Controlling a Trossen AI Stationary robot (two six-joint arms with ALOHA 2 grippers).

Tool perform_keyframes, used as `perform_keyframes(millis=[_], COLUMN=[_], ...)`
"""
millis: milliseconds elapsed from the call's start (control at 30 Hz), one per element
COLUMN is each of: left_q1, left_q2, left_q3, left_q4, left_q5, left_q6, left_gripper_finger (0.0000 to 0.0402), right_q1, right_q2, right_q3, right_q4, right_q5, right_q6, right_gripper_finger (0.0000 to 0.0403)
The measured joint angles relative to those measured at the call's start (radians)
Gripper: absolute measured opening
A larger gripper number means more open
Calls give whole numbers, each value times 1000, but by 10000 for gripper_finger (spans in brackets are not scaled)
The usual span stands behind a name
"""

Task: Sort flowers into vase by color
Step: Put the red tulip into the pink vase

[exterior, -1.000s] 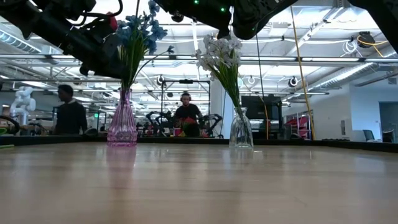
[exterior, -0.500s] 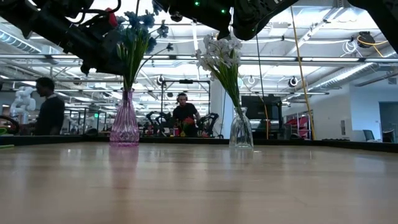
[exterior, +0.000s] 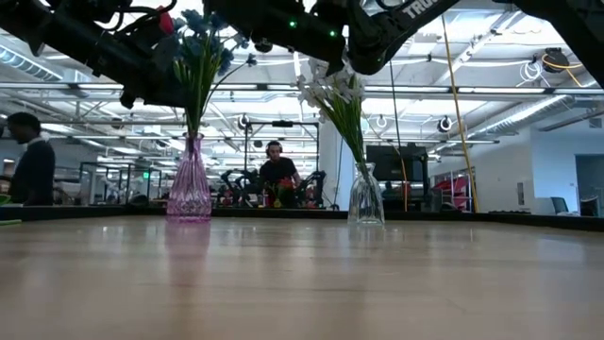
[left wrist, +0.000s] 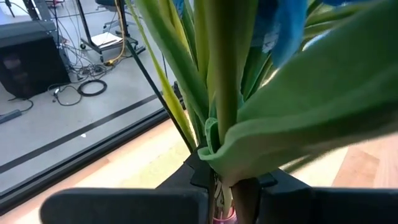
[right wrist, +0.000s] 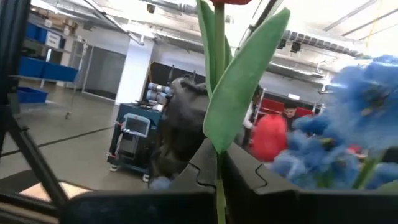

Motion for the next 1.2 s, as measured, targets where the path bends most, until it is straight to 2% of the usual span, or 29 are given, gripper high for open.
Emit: perform_keyframes(millis=[267, 467, 633, 700, 767, 900, 1200], left_q1=[0, 0, 0, 0, 0, 0, 0], left_q2=[1, 1, 1, 1, 1, 1, 2], left_q3=[0, 0, 0, 0, 0, 0, 0], left_q4=[-6, -18, -31, -32, -35, -47, -87], left_q5=[0, 4, 7, 7, 7, 8, 30], left_q6=[-2, -9, -10, -10, -10, -10, -9], left_gripper_finger=[35, 35, 35, 35, 35, 47, 125], right_q1=[-13, -13, -12, -12, -13, -13, -12], right_q2=[41, 72, 72, 72, 72, 72, 64], right_q3=[1, 1, 1, 1, 1, 1, 1], right_q4=[-24, -62, -102, -135, -173, -235, -304], right_q5=[34, 161, 209, 273, 324, 335, 332], right_q6=[42, 79, 92, 132, 159, 153, 150], right_gripper_finger=[0, 1, 12, 20, 29, 57, 146])
